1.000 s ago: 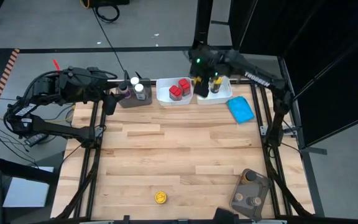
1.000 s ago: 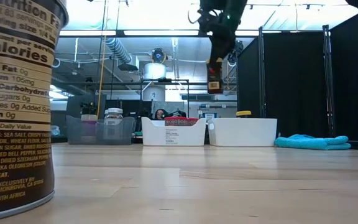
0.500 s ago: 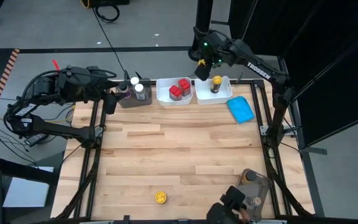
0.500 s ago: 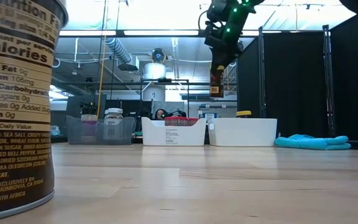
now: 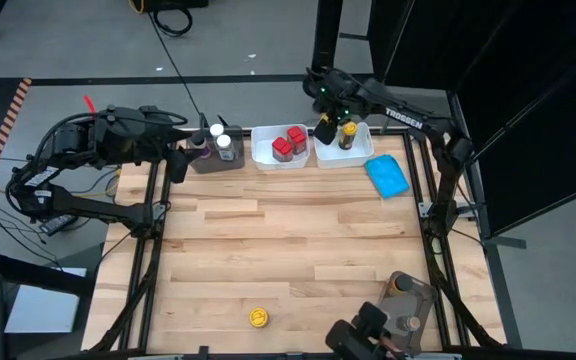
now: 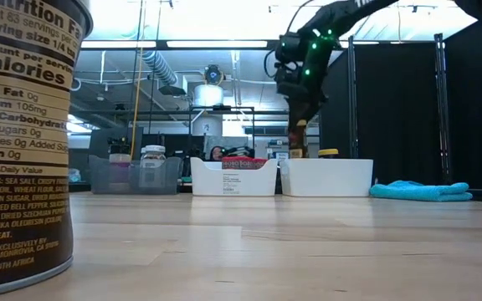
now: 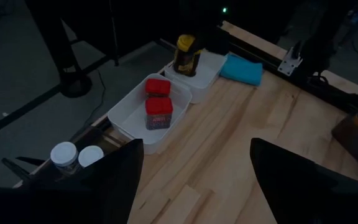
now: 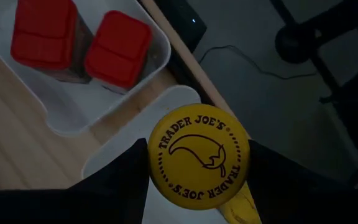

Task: Sort spices by type
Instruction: Put the top yellow seasoning bottle into the right white bin, then put the yellow seasoning bottle into the right white bin

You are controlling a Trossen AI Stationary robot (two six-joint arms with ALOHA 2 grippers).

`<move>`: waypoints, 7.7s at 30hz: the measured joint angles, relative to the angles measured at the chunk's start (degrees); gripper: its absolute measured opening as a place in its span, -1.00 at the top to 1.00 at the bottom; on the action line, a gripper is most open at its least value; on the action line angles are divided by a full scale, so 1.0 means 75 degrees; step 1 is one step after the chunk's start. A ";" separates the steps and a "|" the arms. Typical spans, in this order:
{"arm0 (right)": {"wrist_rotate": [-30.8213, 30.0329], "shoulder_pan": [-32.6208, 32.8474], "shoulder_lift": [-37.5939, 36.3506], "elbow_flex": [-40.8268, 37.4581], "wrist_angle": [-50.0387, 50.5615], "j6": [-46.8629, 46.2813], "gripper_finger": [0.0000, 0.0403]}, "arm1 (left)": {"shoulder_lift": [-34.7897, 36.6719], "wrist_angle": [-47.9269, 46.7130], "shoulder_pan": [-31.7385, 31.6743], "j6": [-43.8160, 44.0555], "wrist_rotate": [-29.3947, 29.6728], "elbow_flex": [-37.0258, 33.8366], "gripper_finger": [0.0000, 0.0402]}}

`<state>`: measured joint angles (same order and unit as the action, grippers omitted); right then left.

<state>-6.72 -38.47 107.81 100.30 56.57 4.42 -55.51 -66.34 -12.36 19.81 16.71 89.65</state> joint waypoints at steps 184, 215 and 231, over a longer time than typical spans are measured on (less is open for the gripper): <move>0.0898 0.6038 0.1830 0.2039 -0.1039 -0.0374 -0.14 | -0.0082 -0.0517 0.0015 0.0064 -0.0254 0.0000 -0.50; 0.0705 0.0542 -0.1167 0.0403 0.1259 -0.0022 -0.14 | -0.0082 -0.0033 0.0015 -0.1252 0.0143 0.0000 -0.50; 0.0641 -0.0054 -0.3022 -0.4368 -0.3339 -0.1193 -0.14 | -0.0103 0.0409 0.0013 -0.1303 0.0198 0.0000 -0.50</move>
<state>-1.91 -38.87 85.14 67.54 31.52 -4.53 -56.28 -63.26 -12.27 10.04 18.20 89.65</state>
